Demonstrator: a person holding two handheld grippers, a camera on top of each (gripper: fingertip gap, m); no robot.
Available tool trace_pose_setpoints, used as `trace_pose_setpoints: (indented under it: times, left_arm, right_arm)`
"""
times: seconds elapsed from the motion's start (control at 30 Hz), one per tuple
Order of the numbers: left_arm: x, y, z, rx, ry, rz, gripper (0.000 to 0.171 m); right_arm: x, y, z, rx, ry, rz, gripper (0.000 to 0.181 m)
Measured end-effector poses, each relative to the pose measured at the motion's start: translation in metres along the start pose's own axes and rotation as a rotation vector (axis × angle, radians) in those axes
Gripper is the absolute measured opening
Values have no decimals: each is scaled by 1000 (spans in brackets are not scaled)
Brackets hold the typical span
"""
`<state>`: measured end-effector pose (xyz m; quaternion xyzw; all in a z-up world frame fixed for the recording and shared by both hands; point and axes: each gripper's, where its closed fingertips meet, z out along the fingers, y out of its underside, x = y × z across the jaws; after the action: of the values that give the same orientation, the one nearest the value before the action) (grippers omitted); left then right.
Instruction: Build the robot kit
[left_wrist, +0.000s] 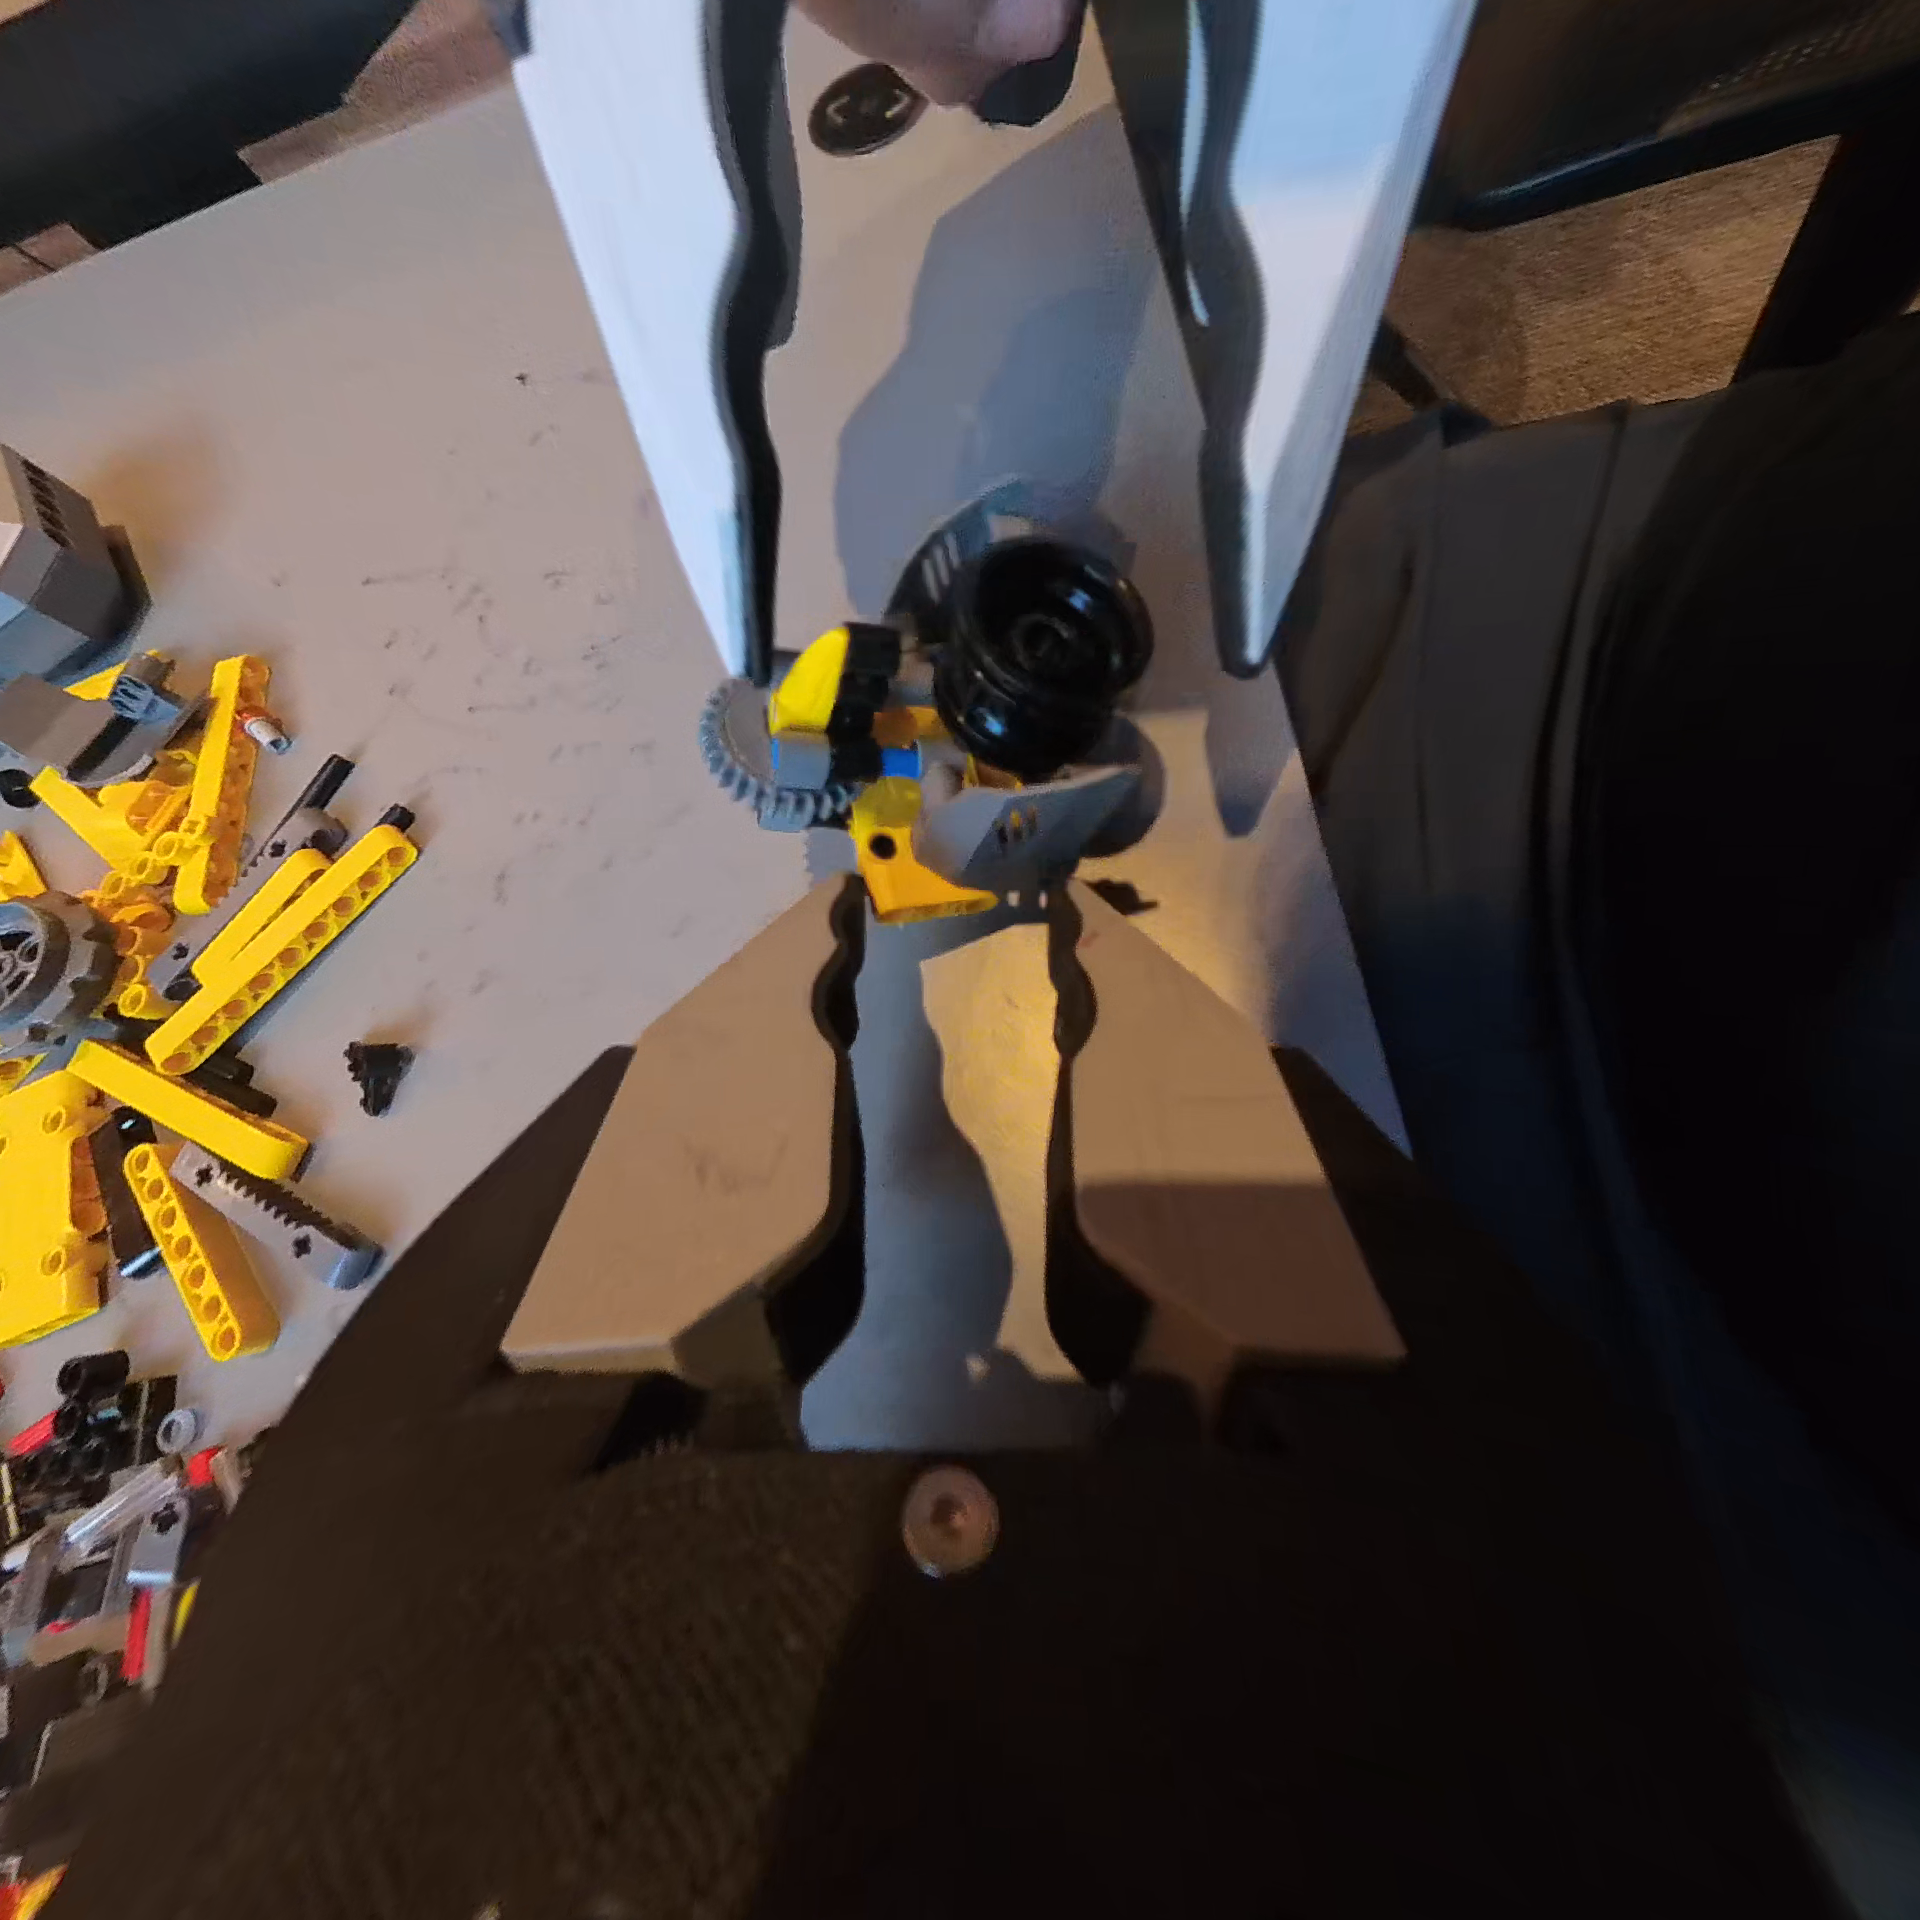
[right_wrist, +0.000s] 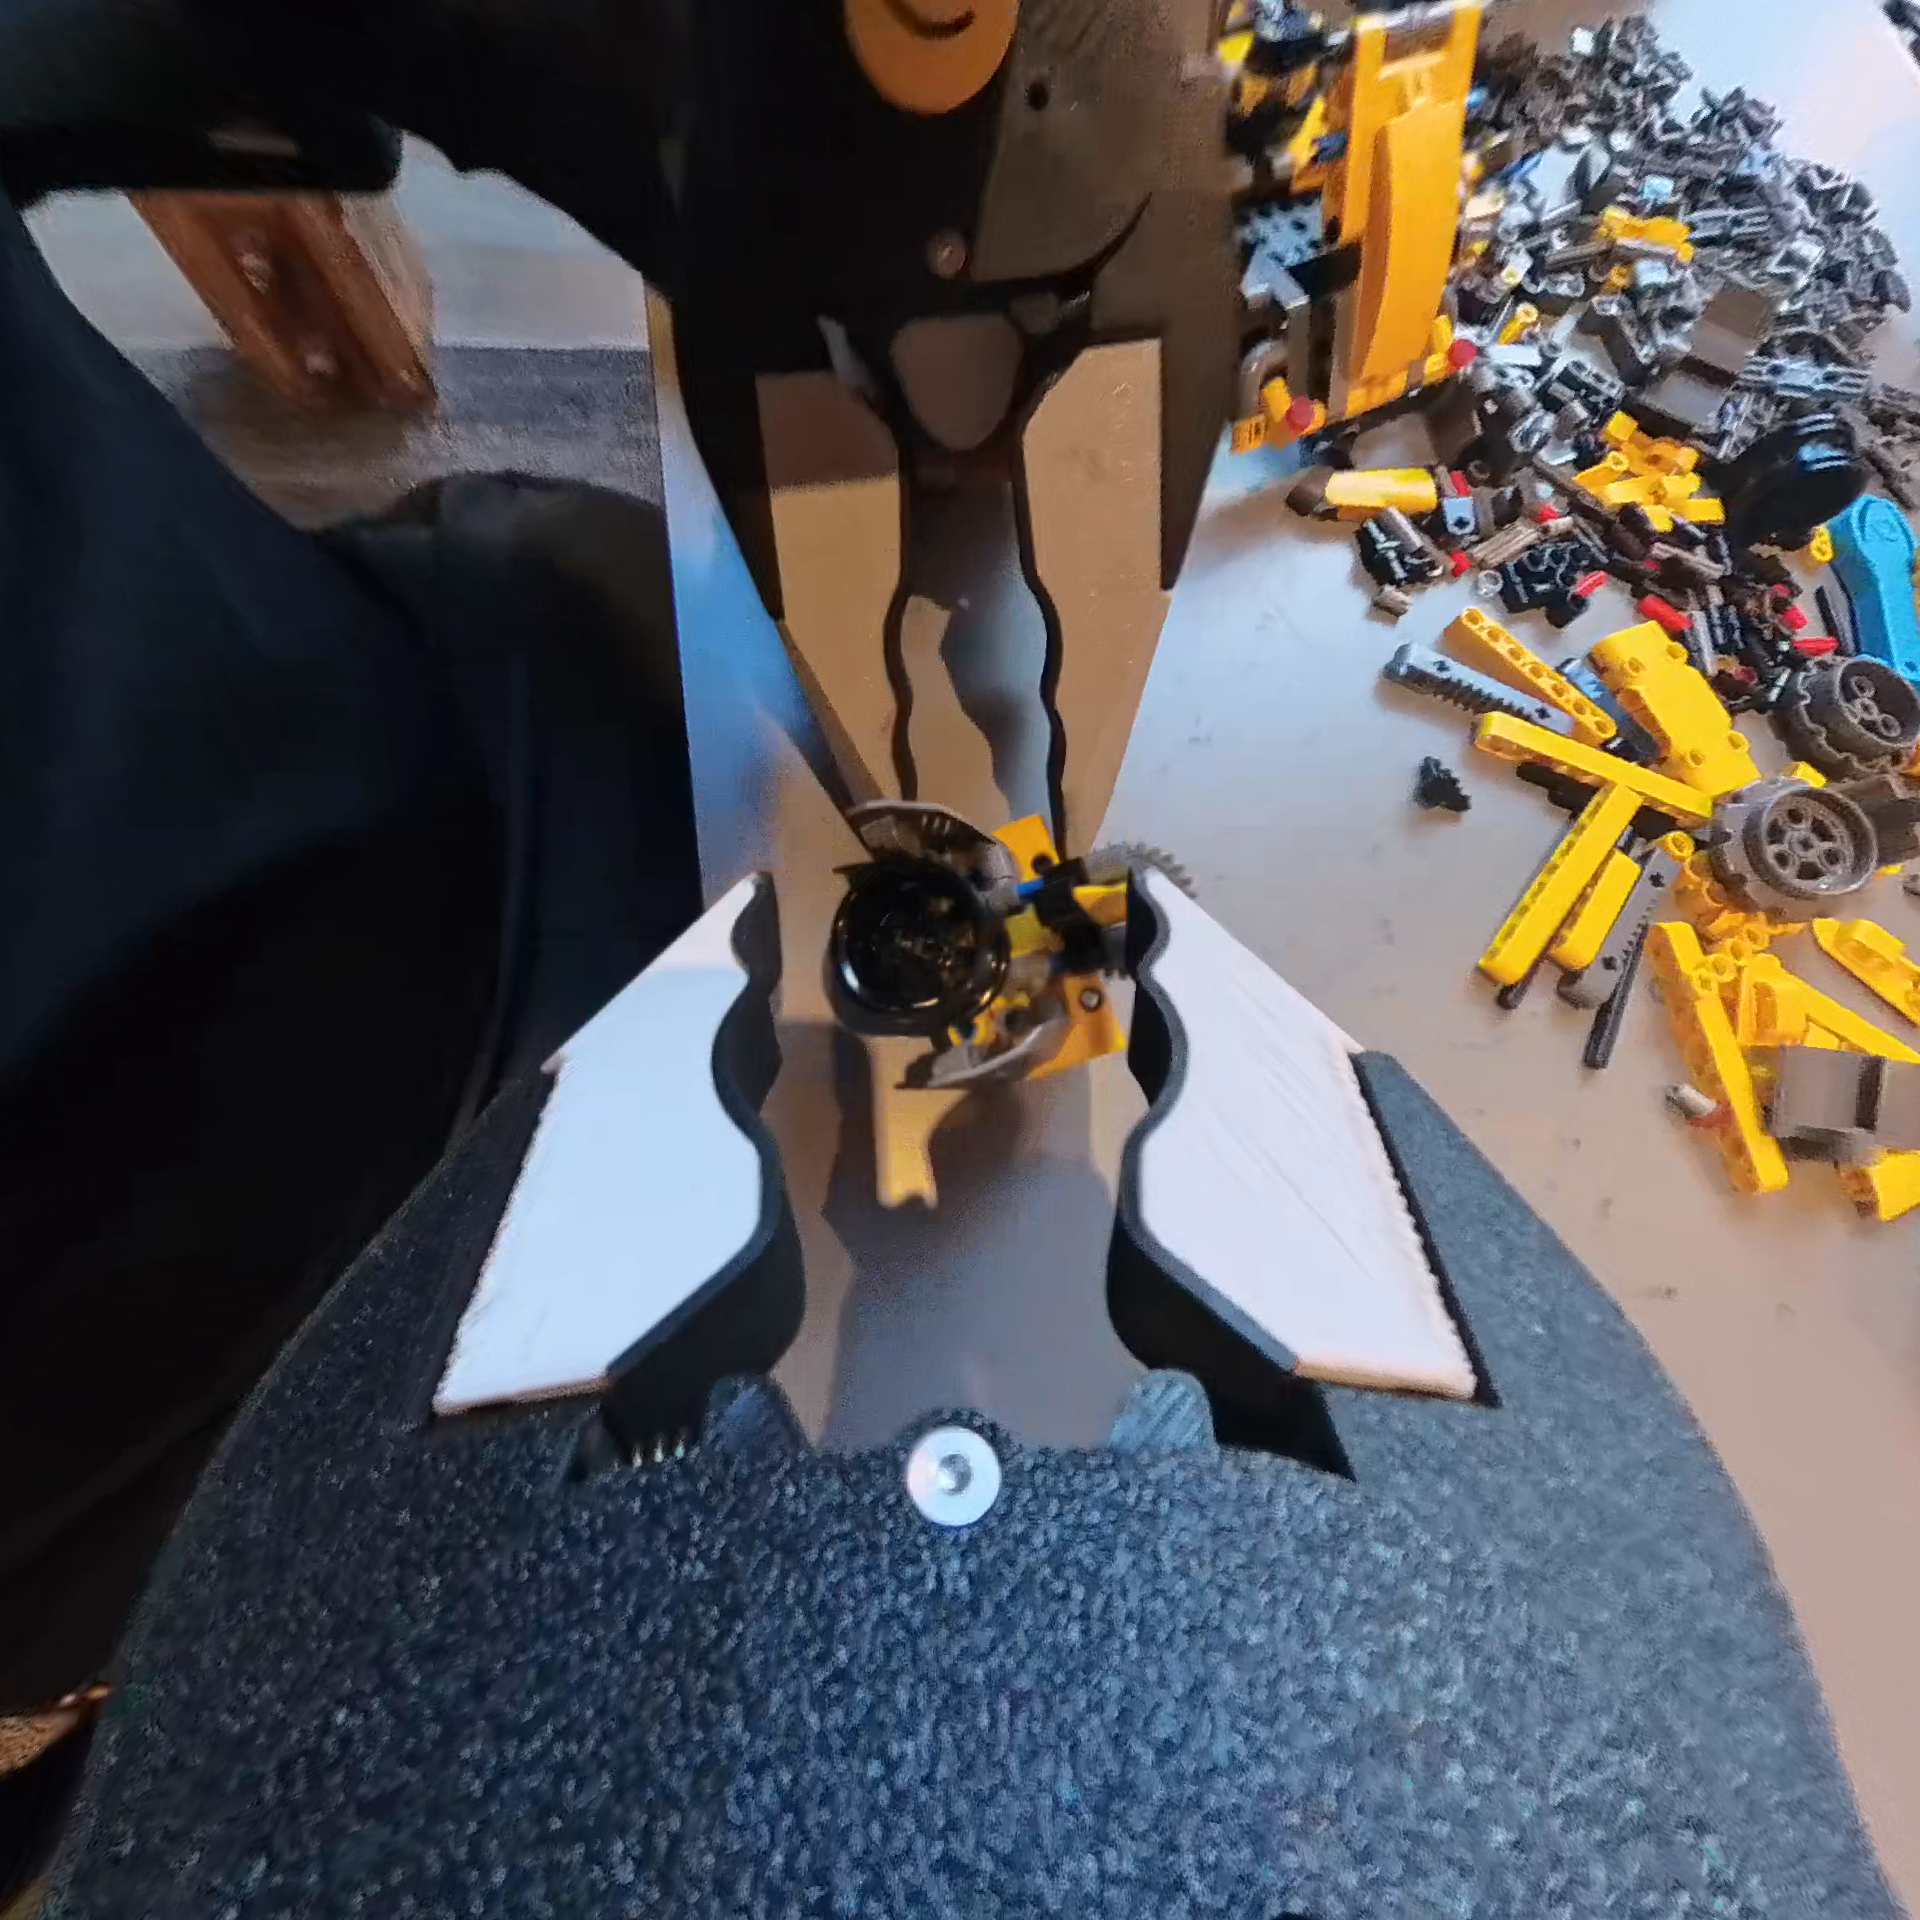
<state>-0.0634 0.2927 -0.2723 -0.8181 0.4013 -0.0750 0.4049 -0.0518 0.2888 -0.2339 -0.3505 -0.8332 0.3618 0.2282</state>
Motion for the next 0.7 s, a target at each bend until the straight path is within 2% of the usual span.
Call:
trace_pose_setpoints:
  times: [0.07,0.1,0.2,0.3,0.6,0.7]
  left_arm:
    - [-1,0,1,-6,3,-13,32]
    - [-4,1,2,-10,-8,-22,25]
    - [-12,-2,0,8,-51,-56,35]
    - [-6,-6,-1,31,-20,-120,50]
    - [0,-6,-3,18,-47,-341,61]
    - [5,-13,-11,74,-33,-433,62]
  right_arm:
    - [2,9,6,-53,35,-28,72]
    - [5,15,9,-82,50,-43,75]
    - [8,22,17,-108,71,-65,75]
    - [11,20,18,-89,76,-41,71]
    - [14,20,6,-23,67,30,68]
    - [12,16,-4,36,-7,19,68]
